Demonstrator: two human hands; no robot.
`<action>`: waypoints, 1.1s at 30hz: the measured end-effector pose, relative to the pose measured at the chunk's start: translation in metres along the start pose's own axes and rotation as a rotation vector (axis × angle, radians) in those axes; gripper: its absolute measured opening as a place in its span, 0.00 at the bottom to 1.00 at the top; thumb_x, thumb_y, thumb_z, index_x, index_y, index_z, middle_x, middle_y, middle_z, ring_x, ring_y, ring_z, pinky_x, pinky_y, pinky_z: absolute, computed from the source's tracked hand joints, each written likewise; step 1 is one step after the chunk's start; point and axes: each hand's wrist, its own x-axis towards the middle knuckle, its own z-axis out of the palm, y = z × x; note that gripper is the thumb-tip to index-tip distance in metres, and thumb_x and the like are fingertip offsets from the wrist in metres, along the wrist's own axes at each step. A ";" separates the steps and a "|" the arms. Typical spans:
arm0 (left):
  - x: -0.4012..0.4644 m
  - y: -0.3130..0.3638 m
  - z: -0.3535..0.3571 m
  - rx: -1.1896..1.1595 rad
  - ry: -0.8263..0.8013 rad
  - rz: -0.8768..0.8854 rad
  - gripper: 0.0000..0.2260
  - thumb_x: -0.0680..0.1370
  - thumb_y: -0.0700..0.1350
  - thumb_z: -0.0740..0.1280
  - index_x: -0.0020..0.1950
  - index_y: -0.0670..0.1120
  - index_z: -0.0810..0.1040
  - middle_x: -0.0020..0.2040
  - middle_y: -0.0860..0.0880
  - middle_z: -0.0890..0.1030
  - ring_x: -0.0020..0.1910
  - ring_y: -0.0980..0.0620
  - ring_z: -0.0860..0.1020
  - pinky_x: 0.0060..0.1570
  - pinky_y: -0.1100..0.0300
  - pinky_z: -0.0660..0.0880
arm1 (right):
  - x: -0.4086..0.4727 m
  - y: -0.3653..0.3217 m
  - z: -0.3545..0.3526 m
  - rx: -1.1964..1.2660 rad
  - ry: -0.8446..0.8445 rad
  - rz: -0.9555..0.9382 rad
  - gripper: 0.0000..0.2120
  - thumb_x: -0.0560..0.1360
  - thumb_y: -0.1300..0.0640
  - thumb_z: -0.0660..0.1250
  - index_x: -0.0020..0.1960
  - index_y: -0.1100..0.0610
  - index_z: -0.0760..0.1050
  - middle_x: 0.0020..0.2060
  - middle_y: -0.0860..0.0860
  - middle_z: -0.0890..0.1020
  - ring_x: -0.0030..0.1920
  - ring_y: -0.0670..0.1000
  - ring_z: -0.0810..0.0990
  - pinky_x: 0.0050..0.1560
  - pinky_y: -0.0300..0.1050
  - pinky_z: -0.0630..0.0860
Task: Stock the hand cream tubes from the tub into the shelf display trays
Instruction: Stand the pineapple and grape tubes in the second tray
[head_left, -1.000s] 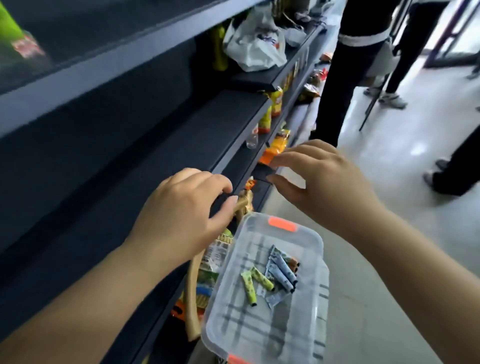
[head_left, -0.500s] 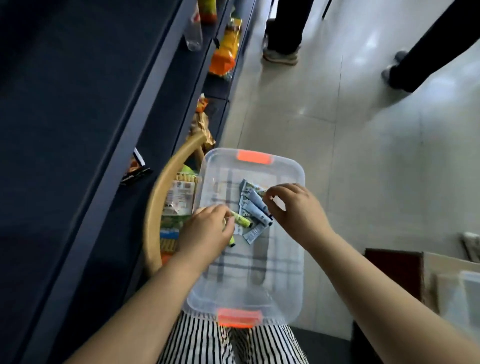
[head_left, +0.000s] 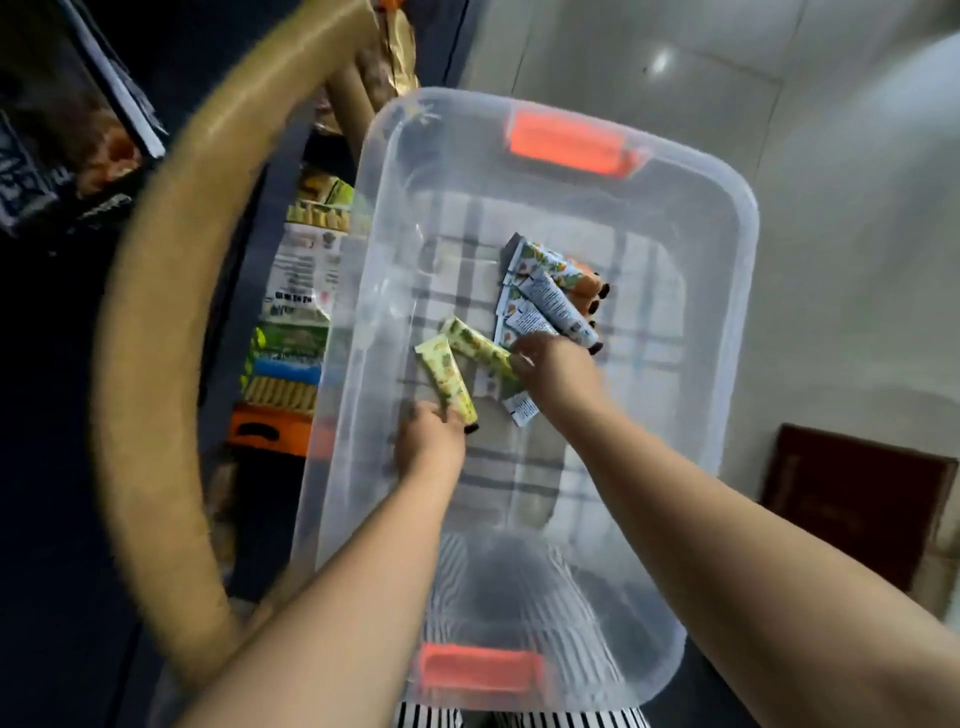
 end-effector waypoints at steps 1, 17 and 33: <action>0.007 0.000 0.005 -0.043 0.009 -0.036 0.16 0.79 0.47 0.60 0.62 0.39 0.71 0.62 0.39 0.75 0.61 0.40 0.73 0.53 0.56 0.68 | 0.008 0.003 0.007 0.009 -0.014 0.003 0.11 0.76 0.57 0.61 0.56 0.58 0.77 0.54 0.58 0.80 0.56 0.60 0.76 0.50 0.47 0.73; 0.024 -0.014 0.022 -0.279 0.174 -0.010 0.12 0.75 0.45 0.68 0.41 0.44 0.65 0.39 0.47 0.73 0.41 0.49 0.71 0.32 0.63 0.59 | 0.020 0.009 0.037 0.182 -0.093 0.156 0.07 0.75 0.58 0.63 0.51 0.57 0.78 0.43 0.53 0.78 0.46 0.52 0.75 0.42 0.41 0.67; -0.165 0.119 -0.126 -0.585 -0.073 0.661 0.09 0.75 0.38 0.67 0.51 0.49 0.72 0.44 0.52 0.78 0.41 0.60 0.76 0.43 0.70 0.74 | -0.141 -0.091 -0.170 0.830 0.339 -0.158 0.11 0.72 0.69 0.65 0.53 0.60 0.78 0.41 0.53 0.80 0.36 0.40 0.76 0.42 0.32 0.74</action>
